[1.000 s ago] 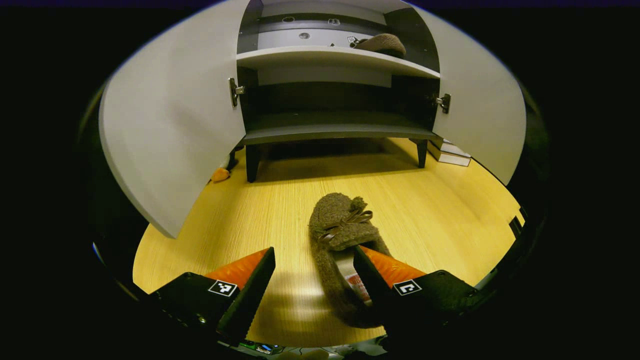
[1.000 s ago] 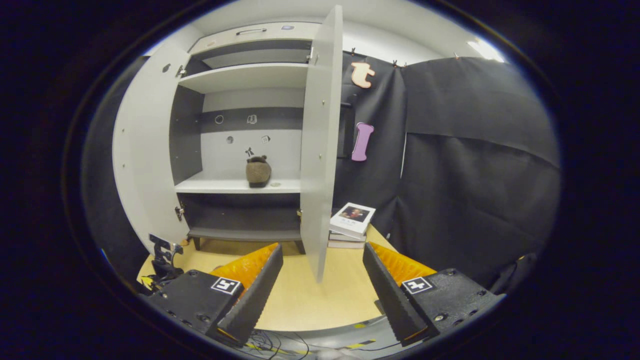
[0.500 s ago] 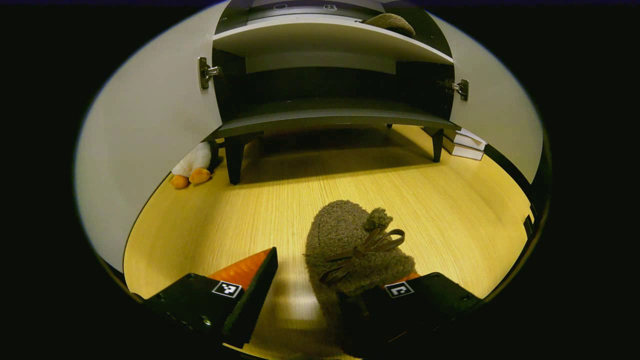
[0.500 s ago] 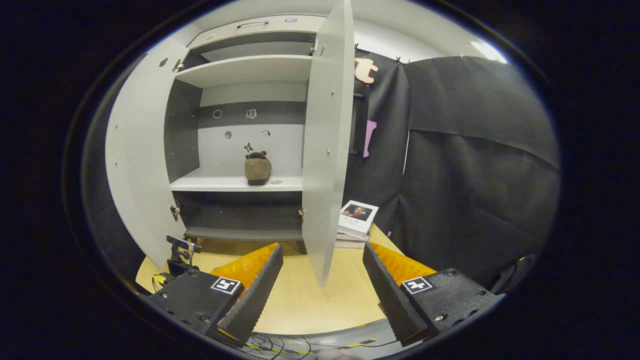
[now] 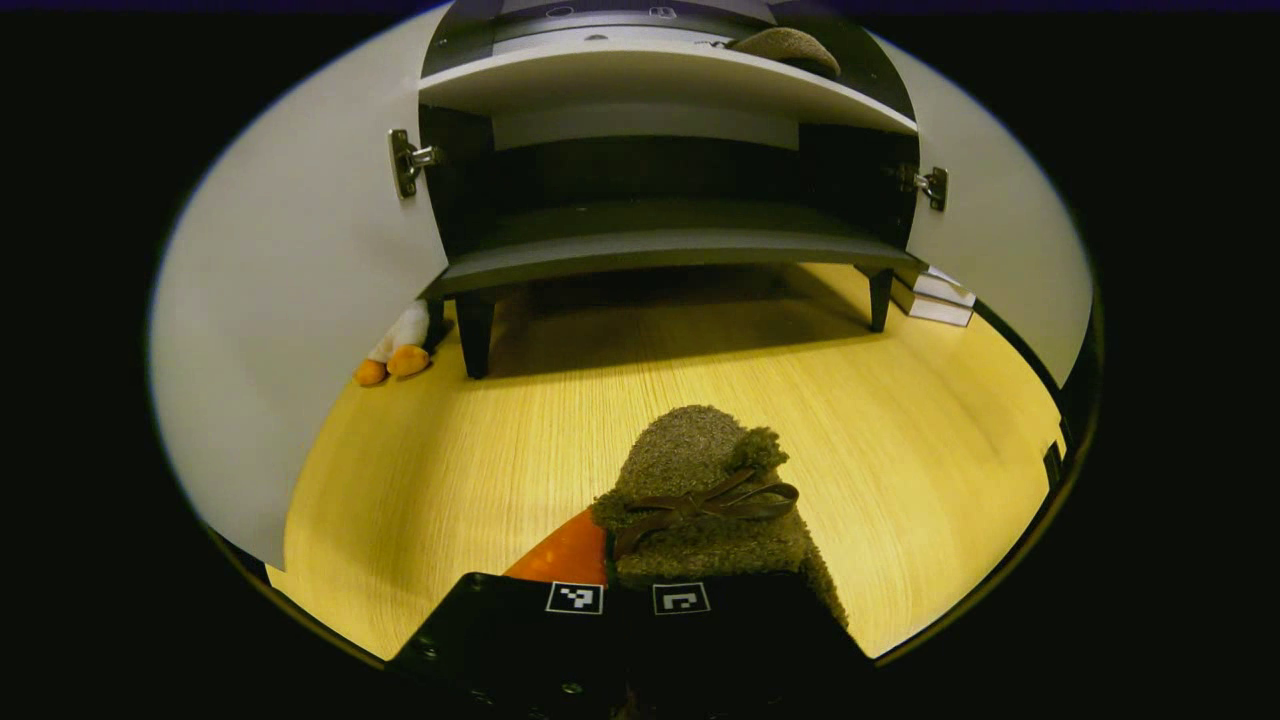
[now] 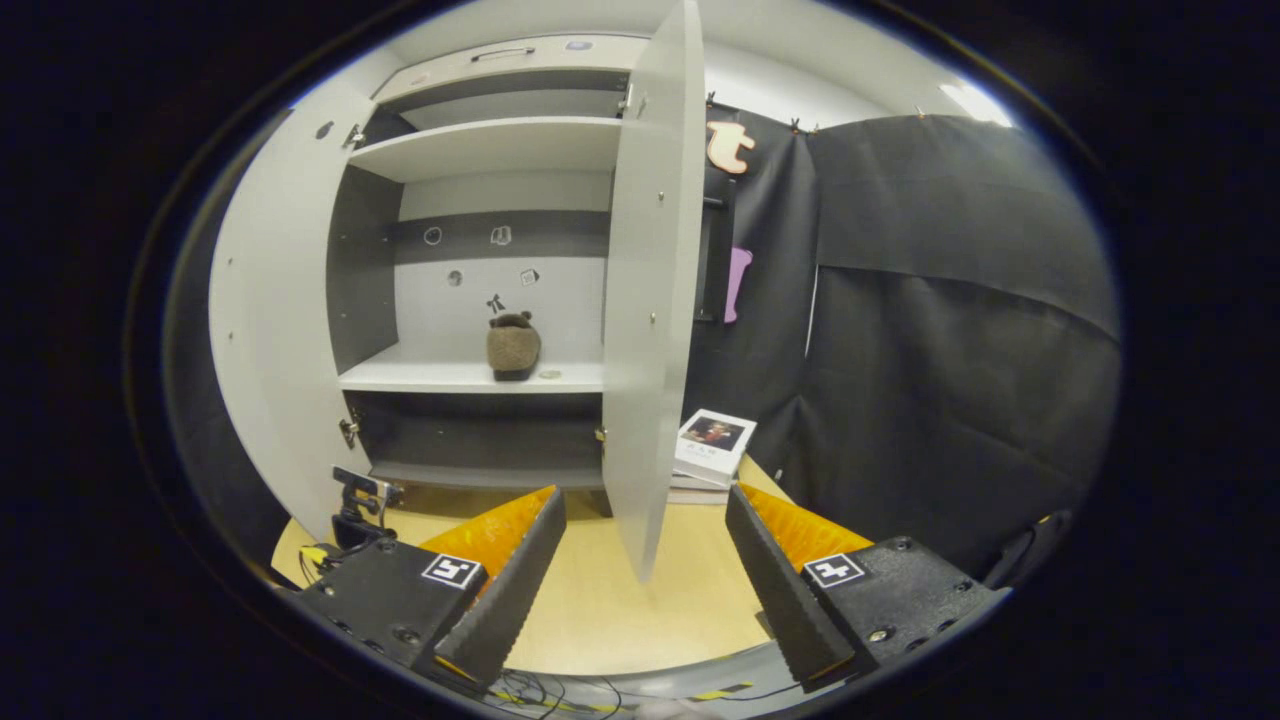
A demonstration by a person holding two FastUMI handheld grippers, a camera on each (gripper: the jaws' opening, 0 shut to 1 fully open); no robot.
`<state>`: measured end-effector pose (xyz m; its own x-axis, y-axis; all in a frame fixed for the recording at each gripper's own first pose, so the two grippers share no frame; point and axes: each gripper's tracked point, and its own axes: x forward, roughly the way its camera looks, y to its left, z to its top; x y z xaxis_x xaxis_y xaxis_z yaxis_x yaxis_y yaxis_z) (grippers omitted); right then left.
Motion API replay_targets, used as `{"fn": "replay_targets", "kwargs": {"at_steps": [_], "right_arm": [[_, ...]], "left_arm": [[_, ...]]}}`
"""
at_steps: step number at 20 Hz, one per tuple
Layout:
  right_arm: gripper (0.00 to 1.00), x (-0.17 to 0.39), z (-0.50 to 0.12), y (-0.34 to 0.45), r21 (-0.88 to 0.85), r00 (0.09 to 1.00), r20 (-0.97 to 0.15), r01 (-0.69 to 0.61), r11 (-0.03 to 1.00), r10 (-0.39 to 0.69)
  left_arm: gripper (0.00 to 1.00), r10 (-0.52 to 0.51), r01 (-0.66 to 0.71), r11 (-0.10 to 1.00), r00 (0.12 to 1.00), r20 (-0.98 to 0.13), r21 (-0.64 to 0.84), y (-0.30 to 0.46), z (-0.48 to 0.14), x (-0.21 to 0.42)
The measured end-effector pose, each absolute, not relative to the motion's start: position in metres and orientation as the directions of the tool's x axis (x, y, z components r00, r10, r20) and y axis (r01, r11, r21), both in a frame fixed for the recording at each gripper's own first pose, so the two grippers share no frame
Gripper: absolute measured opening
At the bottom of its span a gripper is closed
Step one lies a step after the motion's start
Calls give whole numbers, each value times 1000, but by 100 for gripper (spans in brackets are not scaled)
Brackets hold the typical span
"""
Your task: Grab one shoe with the right hand and put it into the shoe cabinet, grab the other shoe with the left hand and put it into the shoe cabinet; then close the right door with the right hand and the left door with the left hand.
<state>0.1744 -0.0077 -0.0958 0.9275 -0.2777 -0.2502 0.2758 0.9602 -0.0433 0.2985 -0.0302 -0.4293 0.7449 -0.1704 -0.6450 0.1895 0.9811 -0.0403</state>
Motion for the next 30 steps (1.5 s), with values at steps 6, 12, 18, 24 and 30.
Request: {"fn": "replay_targets", "kwargs": {"at_steps": [6, 12, 18, 24, 30], "right_arm": [[100, 175, -91, -7, -18, 939, -231, 258, 966, -255], [100, 173, -89, -12, 30, 945, -225, 252, 967, -239], [100, 162, -88, -25, 57, 944, -219, 264, 963, -246], [100, 141, -82, -48, 66, 933, -210, 312, 948, -292], [100, 117, -78, -77, 63, 906, -218, 383, 922, -362]], "left_arm": [[4, -183, 197, 980, 855, -485, -22, -33, -309, 335], [4, -199, 200, 979, 923, -328, -33, -50, -183, 381], [4, -128, 131, 991, 974, -189, 1, -42, -89, 458], [4, -59, 66, 997, 980, -192, 30, -34, -64, 544], [4, 25, 0, 997, 951, -309, 79, -15, -103, 612]]}}
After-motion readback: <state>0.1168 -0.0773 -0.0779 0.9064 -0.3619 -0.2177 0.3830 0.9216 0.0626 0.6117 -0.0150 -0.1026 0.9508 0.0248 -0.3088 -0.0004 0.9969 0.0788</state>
